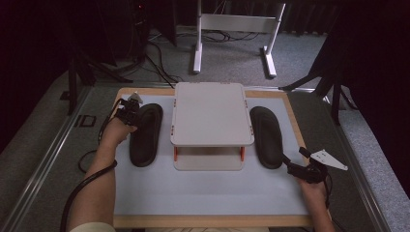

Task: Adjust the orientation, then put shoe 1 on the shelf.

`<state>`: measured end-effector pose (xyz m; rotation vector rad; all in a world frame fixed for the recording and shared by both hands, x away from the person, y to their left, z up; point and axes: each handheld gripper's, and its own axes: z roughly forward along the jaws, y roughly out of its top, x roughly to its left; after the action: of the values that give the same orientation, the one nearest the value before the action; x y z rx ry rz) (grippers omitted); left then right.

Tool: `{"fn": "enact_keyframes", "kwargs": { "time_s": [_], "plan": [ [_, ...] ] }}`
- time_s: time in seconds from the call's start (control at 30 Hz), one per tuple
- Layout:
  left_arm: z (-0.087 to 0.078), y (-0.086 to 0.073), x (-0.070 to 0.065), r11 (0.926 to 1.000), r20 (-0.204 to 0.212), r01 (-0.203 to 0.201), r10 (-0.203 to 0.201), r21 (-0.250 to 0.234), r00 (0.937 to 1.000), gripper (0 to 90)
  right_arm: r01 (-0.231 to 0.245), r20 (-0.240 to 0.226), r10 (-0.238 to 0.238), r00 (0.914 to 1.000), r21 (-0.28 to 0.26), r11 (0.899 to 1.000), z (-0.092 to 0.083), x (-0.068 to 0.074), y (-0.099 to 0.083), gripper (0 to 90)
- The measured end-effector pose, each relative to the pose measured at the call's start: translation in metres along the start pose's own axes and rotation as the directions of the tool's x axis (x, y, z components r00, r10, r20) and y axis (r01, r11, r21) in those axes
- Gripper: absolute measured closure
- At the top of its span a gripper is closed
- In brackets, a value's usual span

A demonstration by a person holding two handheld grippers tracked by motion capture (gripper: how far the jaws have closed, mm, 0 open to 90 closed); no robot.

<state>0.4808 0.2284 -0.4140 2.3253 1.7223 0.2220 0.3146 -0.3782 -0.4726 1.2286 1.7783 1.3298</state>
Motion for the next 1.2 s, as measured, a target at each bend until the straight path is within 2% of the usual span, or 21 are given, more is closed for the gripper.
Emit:
{"fn": "enact_keyframes", "kwargs": {
  "time_s": [0.23,0.3,0.43,0.6,0.7,0.77,0.9,1.03,1.07,1.13,1.17,1.2],
  "plan": [
    [-0.006,-0.002,0.000,0.9997,-0.011,0.007,-0.007,-0.022,0.9999,74.1,0.002,0.001,-0.002,1.0000,0.005,1.000,0.000,0.000,0.000,13.0],
    [-0.010,-0.003,0.001,0.9987,-0.001,0.020,-0.020,-0.047,0.9998,74.5,0.000,0.002,0.000,1.0000,0.006,1.000,0.000,0.000,0.000,13.0],
    [-0.017,-0.004,0.001,0.9976,0.006,0.015,-0.015,-0.068,0.9999,74.7,0.003,0.004,-0.003,1.0000,0.009,1.000,0.001,0.001,0.000,13.0],
    [-0.037,-0.005,0.003,0.9953,0.035,0.014,-0.011,-0.096,0.9993,75.2,0.004,0.003,-0.004,1.0000,0.012,1.000,0.001,0.001,0.000,13.0],
    [-0.048,-0.004,0.004,0.9943,0.038,0.015,-0.011,-0.106,0.9992,75.4,0.004,0.003,-0.004,1.0000,0.013,1.000,0.001,0.001,0.000,13.0],
    [-0.060,-0.003,0.004,0.9937,0.032,0.014,-0.011,-0.111,0.9994,75.5,0.005,0.004,-0.005,1.0000,0.013,1.000,0.001,0.001,0.000,13.0],
    [-0.068,-0.002,0.004,0.9934,0.028,0.017,-0.014,-0.113,0.9995,75.5,0.006,0.004,-0.006,1.0000,0.014,1.000,0.001,0.001,0.000,13.0],
    [-0.087,0.003,0.002,0.9916,0.019,0.018,-0.016,-0.128,0.9997,75.5,0.005,0.005,-0.005,1.0000,0.013,1.000,0.001,0.001,0.000,13.0],
    [-0.087,0.003,0.002,0.9916,0.019,0.018,-0.016,-0.128,0.9997,75.5,0.005,0.005,-0.005,1.0000,0.013,1.000,0.001,0.001,0.000,13.0],
    [-0.097,0.006,0.000,0.9911,0.016,0.017,-0.015,-0.132,0.9998,75.6,0.005,0.005,-0.005,1.0000,0.015,1.000,0.001,0.001,0.000,13.0],
    [-0.107,0.009,-0.003,0.9896,0.009,0.015,-0.014,-0.143,0.9999,75.5,0.007,0.005,-0.007,1.0000,0.016,1.000,0.001,0.001,0.000,13.0],
    [-0.107,0.009,-0.003,0.9896,0.009,0.015,-0.014,-0.143,0.9999,75.5,0.007,0.005,-0.007,1.0000,0.016,1.000,0.001,0.001,0.000,13.0]
  ]
}}
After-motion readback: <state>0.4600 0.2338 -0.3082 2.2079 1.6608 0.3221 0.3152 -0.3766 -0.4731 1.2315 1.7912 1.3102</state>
